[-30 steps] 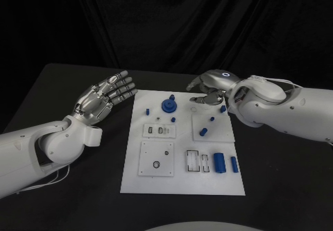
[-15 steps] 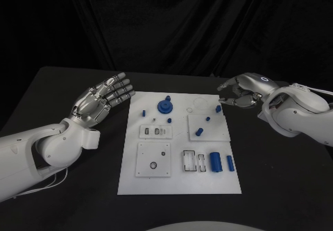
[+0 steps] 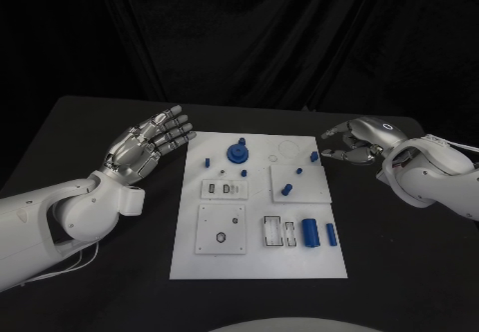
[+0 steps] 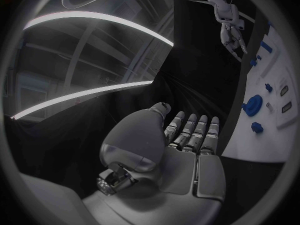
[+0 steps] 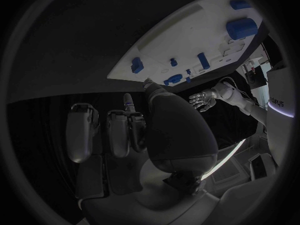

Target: Assemble the parts on the task board

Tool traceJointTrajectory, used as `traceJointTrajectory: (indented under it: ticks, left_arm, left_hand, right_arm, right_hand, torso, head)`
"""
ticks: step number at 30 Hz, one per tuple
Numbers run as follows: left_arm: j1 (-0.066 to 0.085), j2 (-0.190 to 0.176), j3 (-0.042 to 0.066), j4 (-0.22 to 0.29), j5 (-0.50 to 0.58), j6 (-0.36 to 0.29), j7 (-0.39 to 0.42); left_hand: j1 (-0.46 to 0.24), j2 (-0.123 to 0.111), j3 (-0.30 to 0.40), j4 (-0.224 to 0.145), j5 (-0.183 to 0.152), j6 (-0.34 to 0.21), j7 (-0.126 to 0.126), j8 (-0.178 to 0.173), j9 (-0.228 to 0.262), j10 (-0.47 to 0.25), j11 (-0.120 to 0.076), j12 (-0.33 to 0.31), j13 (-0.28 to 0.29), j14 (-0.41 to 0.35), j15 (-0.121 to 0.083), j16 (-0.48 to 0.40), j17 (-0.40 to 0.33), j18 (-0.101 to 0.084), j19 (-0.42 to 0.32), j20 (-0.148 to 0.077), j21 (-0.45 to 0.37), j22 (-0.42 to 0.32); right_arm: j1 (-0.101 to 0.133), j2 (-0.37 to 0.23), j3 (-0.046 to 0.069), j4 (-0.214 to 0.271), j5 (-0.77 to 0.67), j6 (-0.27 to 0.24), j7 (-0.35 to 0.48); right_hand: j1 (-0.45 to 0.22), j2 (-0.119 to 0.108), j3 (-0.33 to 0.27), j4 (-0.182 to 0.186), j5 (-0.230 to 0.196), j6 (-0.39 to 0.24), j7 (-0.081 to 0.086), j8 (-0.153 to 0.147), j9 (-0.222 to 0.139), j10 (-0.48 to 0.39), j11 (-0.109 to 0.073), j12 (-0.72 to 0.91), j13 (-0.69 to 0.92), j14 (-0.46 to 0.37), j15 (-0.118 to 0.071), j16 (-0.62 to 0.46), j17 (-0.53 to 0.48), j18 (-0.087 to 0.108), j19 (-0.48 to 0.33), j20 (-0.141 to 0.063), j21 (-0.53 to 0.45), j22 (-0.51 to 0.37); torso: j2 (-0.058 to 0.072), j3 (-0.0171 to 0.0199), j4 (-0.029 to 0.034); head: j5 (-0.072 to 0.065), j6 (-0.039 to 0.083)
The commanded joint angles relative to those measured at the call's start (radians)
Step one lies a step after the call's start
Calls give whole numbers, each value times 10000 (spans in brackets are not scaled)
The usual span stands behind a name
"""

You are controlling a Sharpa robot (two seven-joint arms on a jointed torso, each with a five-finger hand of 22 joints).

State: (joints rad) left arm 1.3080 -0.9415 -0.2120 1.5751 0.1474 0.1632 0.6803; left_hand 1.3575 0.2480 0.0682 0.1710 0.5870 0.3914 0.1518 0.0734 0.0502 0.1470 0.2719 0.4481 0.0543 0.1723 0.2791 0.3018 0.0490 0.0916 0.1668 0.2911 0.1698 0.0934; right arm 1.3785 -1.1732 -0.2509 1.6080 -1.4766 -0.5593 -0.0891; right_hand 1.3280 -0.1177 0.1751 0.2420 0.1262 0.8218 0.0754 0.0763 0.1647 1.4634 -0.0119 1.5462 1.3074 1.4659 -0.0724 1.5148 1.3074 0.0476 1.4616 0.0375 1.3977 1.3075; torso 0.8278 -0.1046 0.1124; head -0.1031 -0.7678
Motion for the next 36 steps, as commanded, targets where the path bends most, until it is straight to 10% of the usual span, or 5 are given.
traceJointTrajectory:
  ticks: [1,23,36]
  left_arm:
    - [-16,18,8,19,22,192,1281]
    - [-88,-6,9,-6,21,249,1246]
    - [-116,-16,9,28,21,304,1249]
  left_hand:
    - [-93,7,90,-3,30,66,104,62,13,7,65,-10,3,30,75,65,10,-175,-3,13,-10,-15]
    - [-99,12,106,-1,31,67,107,62,13,8,69,-6,3,33,79,76,11,-180,-6,13,-11,-15]
    - [-107,7,124,-5,27,61,112,59,11,5,72,-10,2,32,85,84,10,-186,-12,12,-15,-18]
  right_arm:
    - [-43,73,5,-70,6,-129,22]
    - [-350,558,7,-464,7,206,-107]
    - [-373,817,9,-676,7,595,-378]
  right_hand:
    - [59,-117,-7,83,-86,-7,-33,-63,-30,624,-51,-63,2120,803,-28,-75,1924,59,-78,1,-72,1381]
    - [586,-139,-39,128,-112,138,40,-32,-110,462,4,-191,1937,700,17,-338,1661,113,-211,37,-335,1249]
    - [1092,-119,-6,70,621,-20,83,-108,-250,249,43,-362,1712,588,56,-630,1387,197,-398,75,-723,1055]
  torso:
    - [5,8,22]
    - [-2,-10,0]
    - [6,1,5]
  head:
    - [-11,-15]
    - [34,-146]
    - [55,-165]
